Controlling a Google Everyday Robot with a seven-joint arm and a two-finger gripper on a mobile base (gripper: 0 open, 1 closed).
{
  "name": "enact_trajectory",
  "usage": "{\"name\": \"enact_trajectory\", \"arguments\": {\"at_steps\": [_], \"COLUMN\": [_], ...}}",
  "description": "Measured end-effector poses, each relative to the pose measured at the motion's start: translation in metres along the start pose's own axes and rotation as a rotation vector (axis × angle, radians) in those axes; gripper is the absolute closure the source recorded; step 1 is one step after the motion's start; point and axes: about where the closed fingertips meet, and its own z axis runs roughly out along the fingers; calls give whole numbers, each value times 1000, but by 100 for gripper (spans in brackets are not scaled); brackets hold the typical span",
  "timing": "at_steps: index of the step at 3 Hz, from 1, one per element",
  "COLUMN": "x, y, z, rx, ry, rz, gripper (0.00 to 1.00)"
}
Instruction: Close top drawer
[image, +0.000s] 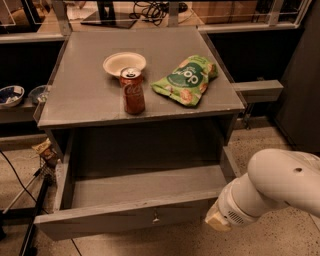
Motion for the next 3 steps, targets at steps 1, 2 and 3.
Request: {"name": "enact_trajectory", "arguments": {"at_steps": [1, 2, 3], "x": [-21, -43, -51], "y": [-13, -26, -26], "z": [10, 18, 30], "rx": [14, 28, 32], "ry": [-11, -32, -39], "rz": [-29, -43, -37], "gripper": [100, 100, 100]}}
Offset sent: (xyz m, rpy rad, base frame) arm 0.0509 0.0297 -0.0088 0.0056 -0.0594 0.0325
